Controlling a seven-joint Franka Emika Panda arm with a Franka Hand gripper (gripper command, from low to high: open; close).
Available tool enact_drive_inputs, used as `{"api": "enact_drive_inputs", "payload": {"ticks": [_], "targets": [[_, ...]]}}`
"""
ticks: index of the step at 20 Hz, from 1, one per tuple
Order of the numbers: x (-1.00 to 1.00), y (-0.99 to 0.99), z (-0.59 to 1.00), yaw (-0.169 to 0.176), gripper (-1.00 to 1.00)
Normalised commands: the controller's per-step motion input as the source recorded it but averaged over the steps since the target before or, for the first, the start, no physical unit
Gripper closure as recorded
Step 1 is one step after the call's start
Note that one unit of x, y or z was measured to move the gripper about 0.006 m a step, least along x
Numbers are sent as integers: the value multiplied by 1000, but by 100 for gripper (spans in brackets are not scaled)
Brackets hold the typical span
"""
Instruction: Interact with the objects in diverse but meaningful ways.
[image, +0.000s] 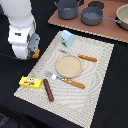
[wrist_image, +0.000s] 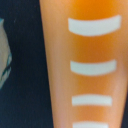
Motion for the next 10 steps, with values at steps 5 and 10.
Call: {"api": "enact_drive_inputs", "payload": {"ticks": [5, 10], "targets": [[-167, 67, -323, 9, 100], [-142, 25, -262, 11, 100]]}}
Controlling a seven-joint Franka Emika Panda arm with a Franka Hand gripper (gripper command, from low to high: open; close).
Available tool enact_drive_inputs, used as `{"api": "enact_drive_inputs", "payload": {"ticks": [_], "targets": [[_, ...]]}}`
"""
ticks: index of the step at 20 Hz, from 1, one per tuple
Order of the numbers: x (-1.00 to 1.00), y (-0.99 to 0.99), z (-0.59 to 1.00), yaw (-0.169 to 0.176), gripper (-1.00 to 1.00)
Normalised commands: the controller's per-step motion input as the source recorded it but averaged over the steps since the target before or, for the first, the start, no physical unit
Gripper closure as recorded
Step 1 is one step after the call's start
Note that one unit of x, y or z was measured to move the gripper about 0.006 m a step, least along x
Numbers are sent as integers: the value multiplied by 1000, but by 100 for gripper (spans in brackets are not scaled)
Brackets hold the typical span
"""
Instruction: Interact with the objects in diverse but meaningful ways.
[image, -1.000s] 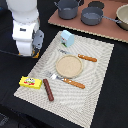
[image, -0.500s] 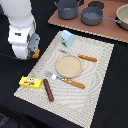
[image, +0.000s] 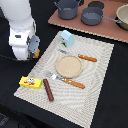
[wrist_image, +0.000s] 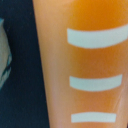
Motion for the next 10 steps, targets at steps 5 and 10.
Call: {"api": "enact_drive_inputs", "payload": {"ticks": [5, 10], "targets": [[-95, 3, -253, 18, 100], [29, 19, 224, 13, 100]]}}
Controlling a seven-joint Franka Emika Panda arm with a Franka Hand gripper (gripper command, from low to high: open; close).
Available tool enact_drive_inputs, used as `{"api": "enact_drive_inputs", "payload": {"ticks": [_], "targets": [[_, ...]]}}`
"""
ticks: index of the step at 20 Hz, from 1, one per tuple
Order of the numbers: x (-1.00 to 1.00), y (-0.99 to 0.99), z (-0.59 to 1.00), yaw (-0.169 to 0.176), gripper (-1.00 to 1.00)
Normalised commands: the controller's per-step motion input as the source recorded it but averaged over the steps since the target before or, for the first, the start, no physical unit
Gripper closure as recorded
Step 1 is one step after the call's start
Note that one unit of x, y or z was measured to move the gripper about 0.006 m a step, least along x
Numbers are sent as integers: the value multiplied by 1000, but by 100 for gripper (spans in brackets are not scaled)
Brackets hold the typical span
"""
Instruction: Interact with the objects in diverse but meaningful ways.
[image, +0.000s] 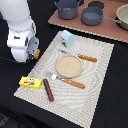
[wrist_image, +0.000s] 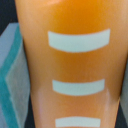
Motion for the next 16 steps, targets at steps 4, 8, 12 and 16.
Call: {"api": "enact_drive_inputs", "payload": {"ticks": [4, 8, 12, 16], "targets": [[589, 266, 1000, -54, 100], [751, 226, 1000, -69, 100], [940, 88, 981, -72, 100], [1000, 4, 889, -54, 100]]}}
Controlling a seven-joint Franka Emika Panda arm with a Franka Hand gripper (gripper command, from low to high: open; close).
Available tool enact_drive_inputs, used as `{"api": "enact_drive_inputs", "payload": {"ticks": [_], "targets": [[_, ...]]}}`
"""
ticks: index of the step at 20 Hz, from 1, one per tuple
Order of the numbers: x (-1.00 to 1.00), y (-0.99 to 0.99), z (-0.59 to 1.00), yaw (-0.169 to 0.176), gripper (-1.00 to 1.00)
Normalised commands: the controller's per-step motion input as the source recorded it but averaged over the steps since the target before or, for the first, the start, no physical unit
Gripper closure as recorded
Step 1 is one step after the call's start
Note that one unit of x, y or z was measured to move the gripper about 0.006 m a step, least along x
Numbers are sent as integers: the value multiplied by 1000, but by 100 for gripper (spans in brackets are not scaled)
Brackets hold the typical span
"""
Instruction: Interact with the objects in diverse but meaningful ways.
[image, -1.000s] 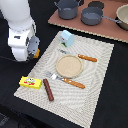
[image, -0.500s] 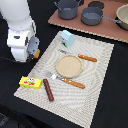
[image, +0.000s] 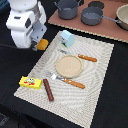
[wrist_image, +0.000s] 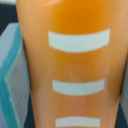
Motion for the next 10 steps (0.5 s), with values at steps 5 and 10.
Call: {"api": "enact_drive_inputs", "payload": {"ticks": [5, 10], "targets": [[1000, -4, 722, -28, 100], [927, -158, 153, -72, 100]]}}
